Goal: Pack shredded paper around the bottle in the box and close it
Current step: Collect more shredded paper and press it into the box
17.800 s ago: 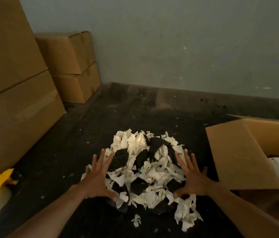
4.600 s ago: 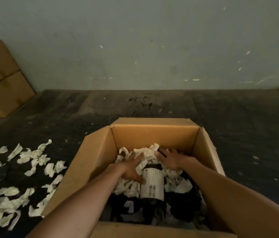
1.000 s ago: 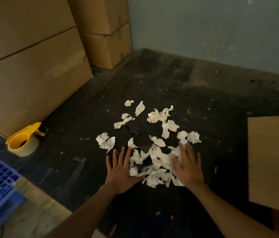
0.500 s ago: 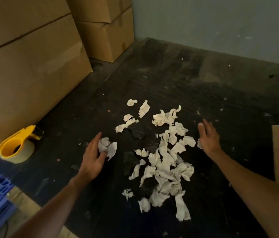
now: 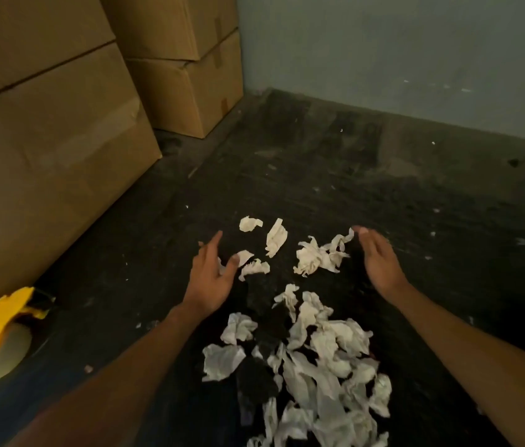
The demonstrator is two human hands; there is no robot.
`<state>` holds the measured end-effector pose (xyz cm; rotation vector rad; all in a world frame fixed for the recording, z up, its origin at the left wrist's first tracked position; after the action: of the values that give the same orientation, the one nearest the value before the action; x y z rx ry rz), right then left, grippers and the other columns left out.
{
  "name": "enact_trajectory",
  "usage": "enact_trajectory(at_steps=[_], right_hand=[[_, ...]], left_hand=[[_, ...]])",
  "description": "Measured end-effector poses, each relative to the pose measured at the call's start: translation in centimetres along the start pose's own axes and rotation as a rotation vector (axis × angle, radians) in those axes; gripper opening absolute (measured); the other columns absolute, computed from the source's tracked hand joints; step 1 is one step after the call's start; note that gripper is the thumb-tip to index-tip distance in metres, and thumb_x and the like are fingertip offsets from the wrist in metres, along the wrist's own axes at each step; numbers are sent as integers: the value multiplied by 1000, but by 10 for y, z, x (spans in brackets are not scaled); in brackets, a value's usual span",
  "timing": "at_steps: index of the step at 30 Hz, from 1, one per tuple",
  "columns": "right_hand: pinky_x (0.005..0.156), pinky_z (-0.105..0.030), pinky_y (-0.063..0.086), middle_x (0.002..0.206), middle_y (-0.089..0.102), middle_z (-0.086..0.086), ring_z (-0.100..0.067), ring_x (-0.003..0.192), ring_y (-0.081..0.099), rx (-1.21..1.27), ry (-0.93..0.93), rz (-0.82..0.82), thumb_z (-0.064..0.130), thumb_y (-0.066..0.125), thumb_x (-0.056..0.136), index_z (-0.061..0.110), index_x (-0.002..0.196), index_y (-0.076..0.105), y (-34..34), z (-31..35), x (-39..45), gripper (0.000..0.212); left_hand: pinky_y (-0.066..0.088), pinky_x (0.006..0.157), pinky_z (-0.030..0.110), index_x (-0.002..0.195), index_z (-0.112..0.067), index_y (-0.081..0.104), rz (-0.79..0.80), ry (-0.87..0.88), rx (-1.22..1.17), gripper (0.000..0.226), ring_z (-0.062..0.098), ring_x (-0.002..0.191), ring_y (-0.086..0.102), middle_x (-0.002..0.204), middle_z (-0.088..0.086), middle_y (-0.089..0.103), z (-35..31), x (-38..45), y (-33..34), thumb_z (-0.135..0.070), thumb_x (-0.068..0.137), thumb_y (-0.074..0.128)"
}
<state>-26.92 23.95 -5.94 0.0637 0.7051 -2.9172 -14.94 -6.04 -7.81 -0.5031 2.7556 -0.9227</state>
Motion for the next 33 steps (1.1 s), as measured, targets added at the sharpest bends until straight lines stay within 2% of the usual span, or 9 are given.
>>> enact_trajectory(at_steps=[4,10,12,15,20,23,27,30,33], right_hand=[[121,-44,4,163,19,-2,-21,150,11,-154,94,116,70,20,91,28,151,32,19,-1,59,74],[117,-46,-13,163,6,6,-16,149,-8,-385,-46,461,61,9,98,37,153,22,78,26,62,61],[120,-43,-3,159,10,11,-9,147,-1,-346,-24,548,65,13,96,32,150,33,87,36,48,66],[113,-33,33,147,50,2,-8,133,44,-168,20,639,64,28,95,29,133,61,76,46,14,61],[98,-40,51,110,72,8,-7,107,65,-108,-100,757,44,43,97,18,115,70,29,58,-74,41],[103,-34,47,129,62,13,-7,123,55,-128,-263,695,41,54,96,25,129,61,-4,55,-123,37],[119,-55,0,163,-18,8,-22,149,-20,-641,-339,598,84,62,62,45,152,-9,-30,16,-164,121],[112,-67,-14,148,-50,0,-25,137,-45,-901,-292,652,94,58,49,43,137,-41,-15,-11,-169,143],[110,-71,-13,148,-50,-5,-31,136,-45,-977,-395,670,95,54,53,39,141,-38,15,-22,-156,139]], left_hand=[[11,121,54,156,-32,3,108,-113,30,77,26,151,10,165,5,12,-17,80,6,-55,96,45],[6,121,52,155,-43,2,404,-137,-68,65,26,152,8,163,-4,22,-44,96,35,-66,96,21],[15,120,47,152,-44,-11,455,-102,-107,70,22,148,25,150,-5,48,-45,84,37,-69,94,20],[29,114,41,150,-39,-20,521,-47,-134,70,7,130,48,119,-10,71,-51,52,22,-63,98,20],[42,107,43,154,-44,-1,613,103,-201,70,2,109,64,110,-12,72,-38,-19,-13,-64,95,31],[31,115,44,153,-47,-2,550,378,88,85,2,139,33,150,-21,39,-29,-67,-38,-77,85,39],[-13,115,59,149,-37,-27,608,541,544,141,30,144,-35,159,-2,-33,-12,-123,-39,-99,50,51],[-12,110,71,147,-34,-31,669,556,706,148,41,137,-42,153,7,-44,1,-135,-14,-102,43,49],[-12,111,70,147,-31,-33,631,540,763,148,43,136,-42,152,10,-44,1,-122,12,-103,44,46]])
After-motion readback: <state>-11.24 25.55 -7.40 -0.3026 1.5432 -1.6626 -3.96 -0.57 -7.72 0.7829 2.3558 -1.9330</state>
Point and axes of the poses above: each hand's wrist, its own x-axis towards the middle knuckle, its own y-axis out of the palm, z = x × y, the point moved 1 cm from there along x, towards the middle knuckle
